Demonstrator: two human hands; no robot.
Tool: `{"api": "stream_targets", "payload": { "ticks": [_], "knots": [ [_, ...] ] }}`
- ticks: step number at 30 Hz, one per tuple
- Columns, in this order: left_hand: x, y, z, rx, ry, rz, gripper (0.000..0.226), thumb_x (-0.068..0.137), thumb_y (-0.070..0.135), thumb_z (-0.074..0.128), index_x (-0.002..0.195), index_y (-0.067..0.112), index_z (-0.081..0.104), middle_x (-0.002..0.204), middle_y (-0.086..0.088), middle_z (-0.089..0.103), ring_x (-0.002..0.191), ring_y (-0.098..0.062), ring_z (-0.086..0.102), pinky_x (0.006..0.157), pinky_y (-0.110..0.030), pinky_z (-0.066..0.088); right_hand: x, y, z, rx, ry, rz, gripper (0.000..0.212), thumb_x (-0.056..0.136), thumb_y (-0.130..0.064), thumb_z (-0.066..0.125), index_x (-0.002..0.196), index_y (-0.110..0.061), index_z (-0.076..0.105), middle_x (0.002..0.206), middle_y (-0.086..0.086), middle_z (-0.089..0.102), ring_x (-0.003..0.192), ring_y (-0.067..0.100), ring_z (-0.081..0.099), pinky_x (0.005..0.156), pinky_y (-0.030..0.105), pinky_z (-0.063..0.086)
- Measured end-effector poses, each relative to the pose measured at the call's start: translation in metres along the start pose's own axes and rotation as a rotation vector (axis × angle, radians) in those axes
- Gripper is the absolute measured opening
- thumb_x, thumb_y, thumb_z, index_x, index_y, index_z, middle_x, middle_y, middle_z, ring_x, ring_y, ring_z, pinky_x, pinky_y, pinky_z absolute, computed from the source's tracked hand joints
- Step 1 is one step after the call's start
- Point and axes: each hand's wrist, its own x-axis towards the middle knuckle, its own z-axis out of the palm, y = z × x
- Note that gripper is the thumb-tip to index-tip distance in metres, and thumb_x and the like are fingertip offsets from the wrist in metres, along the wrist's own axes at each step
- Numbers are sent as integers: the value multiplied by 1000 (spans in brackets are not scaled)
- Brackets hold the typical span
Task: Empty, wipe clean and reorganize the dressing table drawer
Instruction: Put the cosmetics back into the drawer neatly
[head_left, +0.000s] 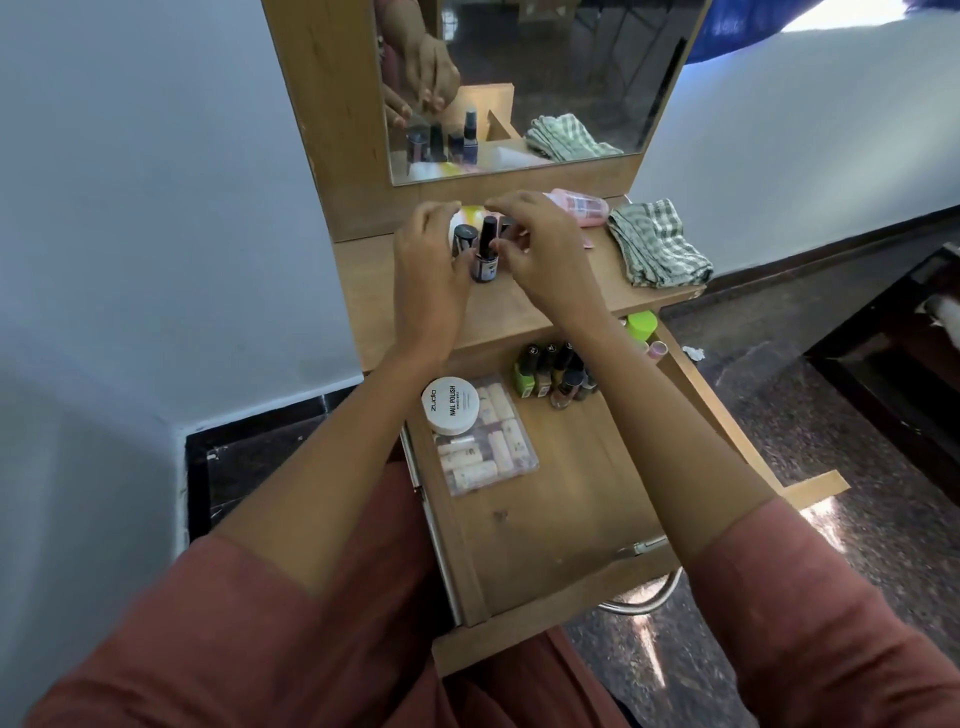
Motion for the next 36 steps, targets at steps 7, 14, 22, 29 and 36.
{"api": "stream_targets", "payload": {
  "ticks": [7,14,22,29,36],
  "knots": [
    [11,-7,4,14,-128,-52,30,87,11,58,116,8,59,113,-9,63,102,-21,57,75,-18,36,16,4,12,-149,-84,21,37,82,9,51,117,0,59,114,17,61,105,26,55,80,11,31],
    [12,-9,3,-82,-146,-110,27,80,11,66,106,11,58,100,-6,66,90,-17,61,72,-25,46,11,2,10,-106,-56,38,28,77,10,50,98,2,67,100,19,60,92,29,56,77,39,48],
    [7,-2,-2,-87,-168,-103,26,79,12,68,102,8,58,93,-11,68,84,-25,63,74,-38,52,2,1,1,-57,-88,78,33,73,17,48,95,2,68,98,21,60,91,29,57,71,20,41],
    [-12,12,-9,-155,-187,-96,26,77,12,70,101,9,60,94,-8,68,87,-22,64,77,-39,53,-17,-4,-19,-50,-116,68,27,78,10,57,100,0,69,102,19,62,91,23,56,73,10,37],
    [-43,28,-7,-217,-282,-70,25,76,9,70,99,9,60,96,-8,68,89,-19,64,78,-41,55,-48,4,-43,-83,-126,87,23,77,4,63,97,-2,70,96,17,65,83,13,49,67,0,33]
  ]
}}
